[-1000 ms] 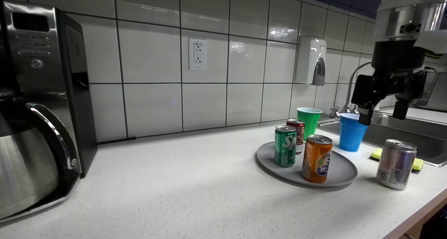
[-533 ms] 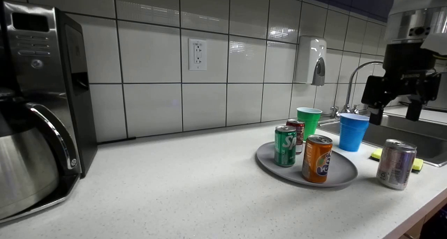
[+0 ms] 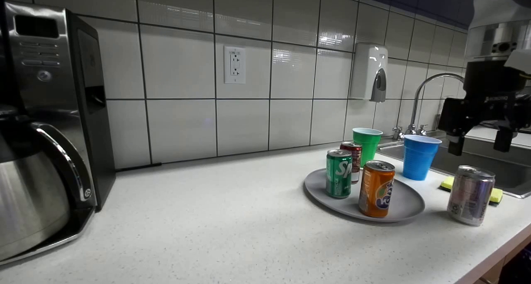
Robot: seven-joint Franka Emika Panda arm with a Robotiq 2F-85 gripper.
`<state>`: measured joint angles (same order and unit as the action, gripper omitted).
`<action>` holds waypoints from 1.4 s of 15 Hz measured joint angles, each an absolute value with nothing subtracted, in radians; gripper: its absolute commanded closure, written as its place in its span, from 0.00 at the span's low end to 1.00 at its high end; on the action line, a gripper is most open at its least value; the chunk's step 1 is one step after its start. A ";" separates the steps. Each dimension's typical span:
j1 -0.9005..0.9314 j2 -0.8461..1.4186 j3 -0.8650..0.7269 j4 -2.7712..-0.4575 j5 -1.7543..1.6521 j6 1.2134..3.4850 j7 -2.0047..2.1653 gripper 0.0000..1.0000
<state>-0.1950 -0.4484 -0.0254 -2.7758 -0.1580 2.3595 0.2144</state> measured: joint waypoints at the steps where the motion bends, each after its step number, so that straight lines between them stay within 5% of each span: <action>1: -0.195 -0.440 -0.025 -2.776 -0.158 2.360 0.214 0.00; 21: -0.226 -0.248 -0.052 -2.776 -0.223 2.452 0.279 0.00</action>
<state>-0.2264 -0.2479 -0.0517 -2.7761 -0.2225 2.4519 0.2790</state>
